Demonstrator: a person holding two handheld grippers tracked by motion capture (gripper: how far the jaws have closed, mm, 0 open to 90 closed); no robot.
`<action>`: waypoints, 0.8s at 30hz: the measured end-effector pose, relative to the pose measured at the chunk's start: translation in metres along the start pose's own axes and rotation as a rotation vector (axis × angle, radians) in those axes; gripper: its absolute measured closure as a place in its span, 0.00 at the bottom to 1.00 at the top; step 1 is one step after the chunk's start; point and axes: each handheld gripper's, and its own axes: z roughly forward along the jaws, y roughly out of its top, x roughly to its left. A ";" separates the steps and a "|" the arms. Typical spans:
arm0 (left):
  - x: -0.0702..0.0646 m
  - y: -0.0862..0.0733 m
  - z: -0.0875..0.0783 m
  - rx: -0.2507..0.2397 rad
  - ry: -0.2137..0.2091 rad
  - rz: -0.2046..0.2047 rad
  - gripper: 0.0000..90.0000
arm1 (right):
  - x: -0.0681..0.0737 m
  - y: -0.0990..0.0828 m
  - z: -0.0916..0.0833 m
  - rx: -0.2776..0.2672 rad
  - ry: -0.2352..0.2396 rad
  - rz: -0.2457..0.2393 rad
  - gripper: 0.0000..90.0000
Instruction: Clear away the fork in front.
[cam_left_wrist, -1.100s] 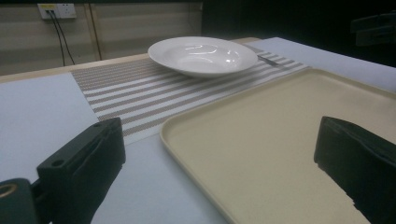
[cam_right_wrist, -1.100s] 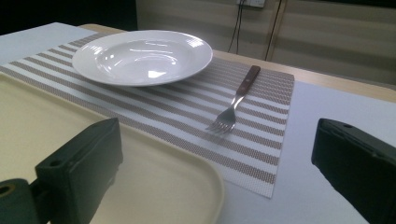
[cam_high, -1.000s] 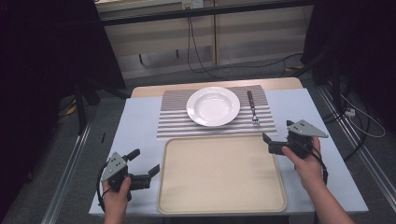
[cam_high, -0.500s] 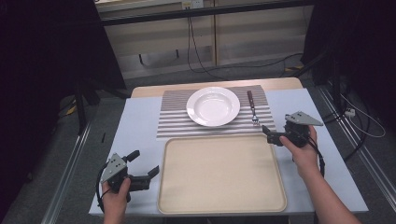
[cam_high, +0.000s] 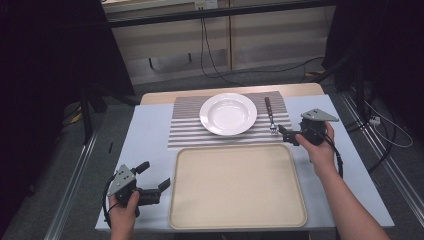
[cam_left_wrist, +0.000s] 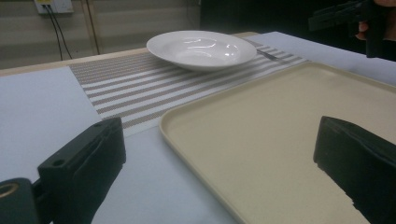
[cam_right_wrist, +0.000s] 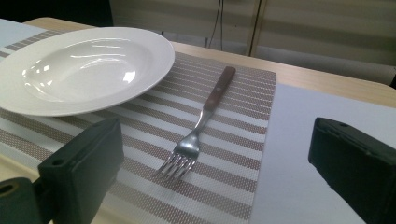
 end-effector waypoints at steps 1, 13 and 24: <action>0.000 0.000 0.000 0.002 -0.002 0.002 0.03 | -0.001 0.000 0.004 0.004 -0.007 -0.001 0.04; 0.001 -0.001 -0.001 0.002 0.002 0.001 0.03 | -0.003 0.015 0.034 0.019 -0.005 -0.009 0.05; 0.001 -0.001 -0.002 0.003 0.005 0.002 0.03 | -0.008 0.017 0.051 0.066 -0.012 -0.009 0.27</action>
